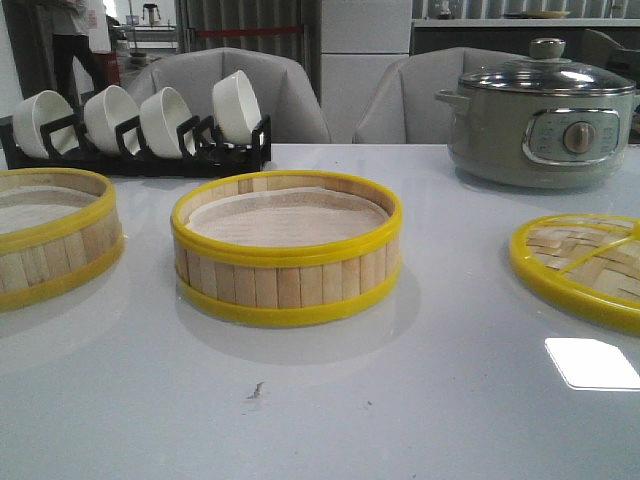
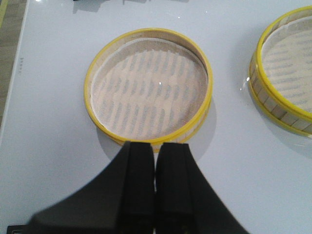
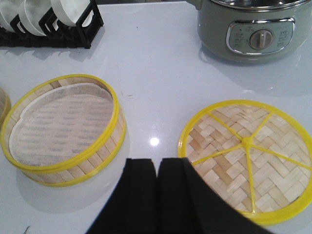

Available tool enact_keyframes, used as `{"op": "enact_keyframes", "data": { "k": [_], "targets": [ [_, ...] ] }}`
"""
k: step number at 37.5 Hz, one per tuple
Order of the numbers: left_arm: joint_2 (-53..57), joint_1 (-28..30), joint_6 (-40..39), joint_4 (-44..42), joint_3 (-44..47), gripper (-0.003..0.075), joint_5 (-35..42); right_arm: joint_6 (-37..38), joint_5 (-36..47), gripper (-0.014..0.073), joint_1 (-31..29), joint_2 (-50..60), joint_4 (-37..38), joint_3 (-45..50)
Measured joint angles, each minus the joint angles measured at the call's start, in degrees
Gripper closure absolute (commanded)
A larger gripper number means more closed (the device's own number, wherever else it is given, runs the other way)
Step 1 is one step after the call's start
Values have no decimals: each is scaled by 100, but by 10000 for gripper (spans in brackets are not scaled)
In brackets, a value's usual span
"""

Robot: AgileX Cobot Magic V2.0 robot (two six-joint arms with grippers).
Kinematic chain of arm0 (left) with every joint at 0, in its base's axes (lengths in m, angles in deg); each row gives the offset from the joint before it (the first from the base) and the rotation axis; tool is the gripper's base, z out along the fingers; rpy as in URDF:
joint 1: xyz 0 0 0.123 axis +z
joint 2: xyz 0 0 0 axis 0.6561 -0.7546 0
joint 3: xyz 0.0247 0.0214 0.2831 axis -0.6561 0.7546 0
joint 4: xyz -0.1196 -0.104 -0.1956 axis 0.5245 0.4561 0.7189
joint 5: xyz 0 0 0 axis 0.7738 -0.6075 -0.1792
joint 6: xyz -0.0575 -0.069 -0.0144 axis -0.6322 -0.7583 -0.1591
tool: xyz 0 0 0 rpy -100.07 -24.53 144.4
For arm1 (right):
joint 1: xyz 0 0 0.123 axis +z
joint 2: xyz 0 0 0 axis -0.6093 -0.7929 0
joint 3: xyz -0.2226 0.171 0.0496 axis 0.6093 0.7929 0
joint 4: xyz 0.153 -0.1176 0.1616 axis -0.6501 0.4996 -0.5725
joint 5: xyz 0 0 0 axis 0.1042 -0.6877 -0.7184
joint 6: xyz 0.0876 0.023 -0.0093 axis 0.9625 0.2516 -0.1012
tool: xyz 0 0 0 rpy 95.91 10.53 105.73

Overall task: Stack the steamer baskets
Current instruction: 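Move the left gripper down to the rim of the outer steamer basket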

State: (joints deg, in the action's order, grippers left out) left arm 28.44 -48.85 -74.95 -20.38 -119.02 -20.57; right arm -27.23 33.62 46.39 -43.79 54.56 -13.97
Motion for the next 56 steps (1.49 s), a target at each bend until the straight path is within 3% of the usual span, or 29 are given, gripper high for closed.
{"op": "enact_keyframes", "data": {
  "k": [11,14,16,18,22,24,29,38,56],
  "targets": [
    [0,0,0,246,0,634,-27,0,786,538,0,-416,13,0],
    [0,0,0,332,0,615,76,0,744,396,-51,-467,27,0],
    [0,0,11,422,0,540,236,0,592,218,-63,-490,54,0],
    [0,0,24,489,0,435,343,0,450,96,-63,-514,134,0],
    [-13,0,48,574,0,155,457,0,277,78,-63,-522,300,0],
    [-36,0,34,606,0,92,484,0,223,78,-63,-522,357,0],
    [-228,0,-2,776,0,92,445,0,198,78,-63,-522,369,0],
    [-831,0,-4,1038,0,172,422,10,245,78,-63,-522,369,0],
    [-2106,-204,-4,1038,0,174,1136,23,-16,78,-63,-723,197,0]
  ]
}}
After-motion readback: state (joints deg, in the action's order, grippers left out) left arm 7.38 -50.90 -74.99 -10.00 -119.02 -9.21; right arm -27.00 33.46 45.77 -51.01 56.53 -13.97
